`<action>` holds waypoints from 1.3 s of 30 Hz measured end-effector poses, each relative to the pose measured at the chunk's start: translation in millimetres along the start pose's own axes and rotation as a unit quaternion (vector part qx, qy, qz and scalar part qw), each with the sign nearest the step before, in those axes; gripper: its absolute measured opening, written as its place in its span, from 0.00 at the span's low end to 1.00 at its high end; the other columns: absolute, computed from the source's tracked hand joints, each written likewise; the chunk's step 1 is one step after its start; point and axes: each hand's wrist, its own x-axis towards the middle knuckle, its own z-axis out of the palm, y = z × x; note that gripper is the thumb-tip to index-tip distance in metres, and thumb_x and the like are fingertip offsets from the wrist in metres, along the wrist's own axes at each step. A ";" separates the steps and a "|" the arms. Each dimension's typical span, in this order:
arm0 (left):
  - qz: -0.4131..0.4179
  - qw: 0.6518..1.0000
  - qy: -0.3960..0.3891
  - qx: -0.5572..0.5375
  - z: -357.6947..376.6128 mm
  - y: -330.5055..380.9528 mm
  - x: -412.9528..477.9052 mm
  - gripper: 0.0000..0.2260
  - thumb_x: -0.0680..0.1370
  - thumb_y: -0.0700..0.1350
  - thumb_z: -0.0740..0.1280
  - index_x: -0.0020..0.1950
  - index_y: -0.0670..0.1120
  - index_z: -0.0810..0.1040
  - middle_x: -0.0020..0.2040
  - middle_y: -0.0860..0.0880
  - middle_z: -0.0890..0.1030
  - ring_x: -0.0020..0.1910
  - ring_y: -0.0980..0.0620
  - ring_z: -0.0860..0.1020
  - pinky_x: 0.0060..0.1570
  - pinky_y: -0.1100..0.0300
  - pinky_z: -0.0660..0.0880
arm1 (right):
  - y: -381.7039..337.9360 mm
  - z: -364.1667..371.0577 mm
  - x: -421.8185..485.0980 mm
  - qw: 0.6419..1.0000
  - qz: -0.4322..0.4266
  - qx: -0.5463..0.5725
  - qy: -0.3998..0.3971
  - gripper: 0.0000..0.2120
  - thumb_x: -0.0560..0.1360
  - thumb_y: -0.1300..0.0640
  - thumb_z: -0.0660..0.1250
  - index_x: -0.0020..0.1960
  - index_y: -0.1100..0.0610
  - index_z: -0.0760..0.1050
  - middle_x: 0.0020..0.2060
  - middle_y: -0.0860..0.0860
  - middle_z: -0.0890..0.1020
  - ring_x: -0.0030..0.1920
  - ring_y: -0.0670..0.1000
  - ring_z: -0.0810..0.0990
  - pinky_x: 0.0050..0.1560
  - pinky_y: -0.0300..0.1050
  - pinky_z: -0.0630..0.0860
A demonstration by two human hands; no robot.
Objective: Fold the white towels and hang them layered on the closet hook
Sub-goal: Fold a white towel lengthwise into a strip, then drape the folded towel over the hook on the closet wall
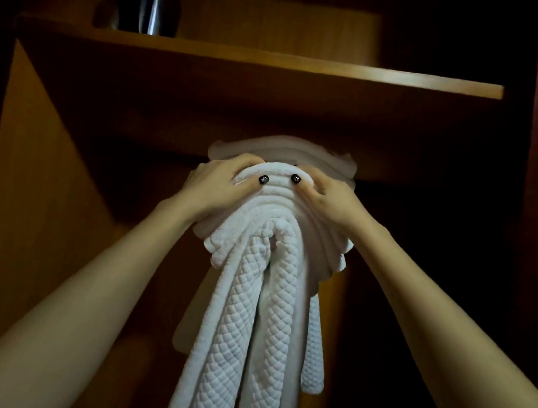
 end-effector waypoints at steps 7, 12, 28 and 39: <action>-0.027 0.999 -0.022 -0.007 -3.7 -2.2 14.1 0.26 0.69 0.75 0.54 0.58 0.65 0.77 0.58 0.59 0.80 0.59 0.55 0.77 0.56 0.56 0.70 | 2.8 9.8 5.9 1.000 0.000 0.004 0.027 0.17 0.83 0.42 0.53 0.64 0.47 0.74 0.53 0.51 0.84 0.57 0.53 0.79 0.55 0.48 0.73; -0.022 0.991 -0.065 -0.113 14.3 8.0 12.7 0.14 0.76 0.64 0.61 0.48 0.58 0.80 0.55 0.56 0.75 0.57 0.56 0.73 0.58 0.57 0.70 | 11.9 13.0 2.9 0.999 0.003 0.038 0.027 0.17 0.83 0.41 0.52 0.65 0.44 0.73 0.55 0.47 0.83 0.57 0.51 0.79 0.59 0.52 0.74; -0.046 0.993 -0.093 -0.058 7.3 16.1 2.2 0.23 0.83 0.60 0.51 0.67 0.47 0.73 0.65 0.48 0.77 0.65 0.48 0.74 0.66 0.48 0.69 | 4.5 18.2 -12.4 0.995 0.055 0.082 0.025 0.23 0.82 0.40 0.53 0.71 0.51 0.68 0.62 0.52 0.79 0.62 0.53 0.77 0.62 0.52 0.73; -0.032 0.999 -0.007 0.041 1.8 71.7 -155.7 0.23 0.82 0.49 0.61 0.76 0.46 0.64 0.76 0.47 0.65 0.76 0.48 0.59 0.73 0.52 0.56 | -19.0 21.9 -159.6 0.985 0.149 -0.082 -0.002 0.27 0.82 0.48 0.57 0.78 0.52 0.54 0.76 0.59 0.59 0.75 0.64 0.56 0.71 0.70 0.54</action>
